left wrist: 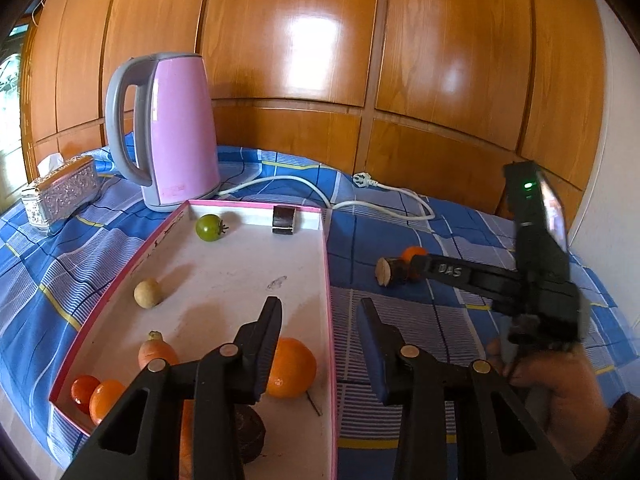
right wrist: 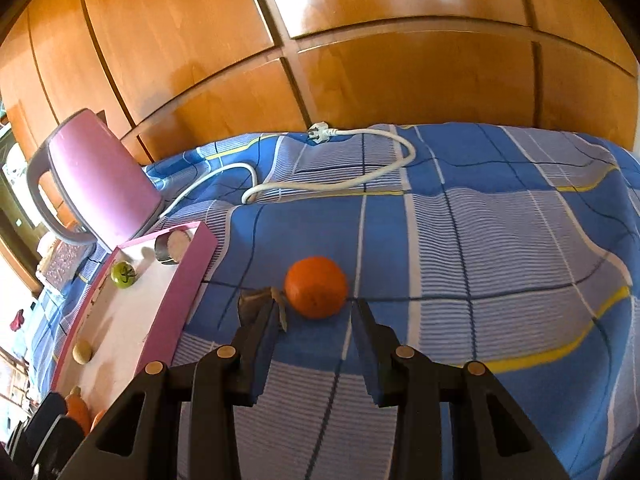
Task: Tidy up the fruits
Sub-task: 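Withdraw both tools from the tray toward the remaining orange and eggplant slice, then grasp the eggplant slice with left tool while right tool grasps the orange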
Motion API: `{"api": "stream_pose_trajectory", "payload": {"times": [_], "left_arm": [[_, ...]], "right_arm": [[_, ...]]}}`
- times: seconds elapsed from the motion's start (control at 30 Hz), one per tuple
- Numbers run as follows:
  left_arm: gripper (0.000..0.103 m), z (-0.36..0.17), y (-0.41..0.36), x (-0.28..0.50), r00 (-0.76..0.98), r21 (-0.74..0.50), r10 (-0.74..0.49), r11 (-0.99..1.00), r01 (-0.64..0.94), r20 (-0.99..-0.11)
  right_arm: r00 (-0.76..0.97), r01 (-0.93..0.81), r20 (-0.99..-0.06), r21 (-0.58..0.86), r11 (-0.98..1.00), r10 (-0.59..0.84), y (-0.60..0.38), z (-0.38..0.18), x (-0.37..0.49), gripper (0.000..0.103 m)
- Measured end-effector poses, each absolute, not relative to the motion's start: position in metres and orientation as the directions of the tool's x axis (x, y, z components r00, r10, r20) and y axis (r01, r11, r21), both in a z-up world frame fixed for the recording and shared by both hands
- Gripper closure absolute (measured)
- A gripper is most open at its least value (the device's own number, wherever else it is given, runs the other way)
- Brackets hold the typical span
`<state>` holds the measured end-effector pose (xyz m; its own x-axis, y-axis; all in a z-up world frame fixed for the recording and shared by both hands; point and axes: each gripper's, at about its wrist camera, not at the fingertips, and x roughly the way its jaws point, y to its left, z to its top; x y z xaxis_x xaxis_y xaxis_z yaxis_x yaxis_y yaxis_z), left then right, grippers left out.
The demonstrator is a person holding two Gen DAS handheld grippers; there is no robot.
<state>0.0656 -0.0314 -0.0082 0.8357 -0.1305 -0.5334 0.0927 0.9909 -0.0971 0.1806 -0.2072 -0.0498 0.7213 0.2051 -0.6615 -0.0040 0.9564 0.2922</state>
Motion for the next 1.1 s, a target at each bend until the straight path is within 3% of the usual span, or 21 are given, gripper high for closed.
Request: {"api": "stream_pose_trajectory", "payload": {"times": [0.2,0.47,0.67,0.83,1.1], "left_arm": [[0.064,-0.01,-0.033,0.071,0.824,-0.102,-0.128,0.991,0.086,-0.553],[0.064,-0.008,-0.042,0.076,0.814,-0.107,-0.149,0.989,0.107,-0.561],[0.064,0.0,-0.062,0.091,0.807,-0.108,-0.18,0.984,0.144,-0.563],[0.071,-0.003,-0.077,0.118,0.756,-0.152,-0.22,0.975,0.16,-0.617],[0.072,-0.018,-0.101,0.154,0.7,-0.183,-0.259,0.966,0.184,-0.666]], "right_arm": [[0.717,0.0,-0.66,0.321,0.947,0.223,-0.208,-0.054,0.194,0.065],[0.723,0.024,-0.652,0.353,0.935,0.228,-0.218,-0.052,0.19,0.078],[0.702,0.071,-0.678,0.371,0.926,0.218,-0.229,-0.059,0.192,0.078],[0.702,0.104,-0.674,0.416,0.903,0.23,-0.245,-0.061,0.192,0.078],[0.695,0.064,-0.646,0.493,0.868,0.315,-0.253,-0.06,0.196,0.077]]}}
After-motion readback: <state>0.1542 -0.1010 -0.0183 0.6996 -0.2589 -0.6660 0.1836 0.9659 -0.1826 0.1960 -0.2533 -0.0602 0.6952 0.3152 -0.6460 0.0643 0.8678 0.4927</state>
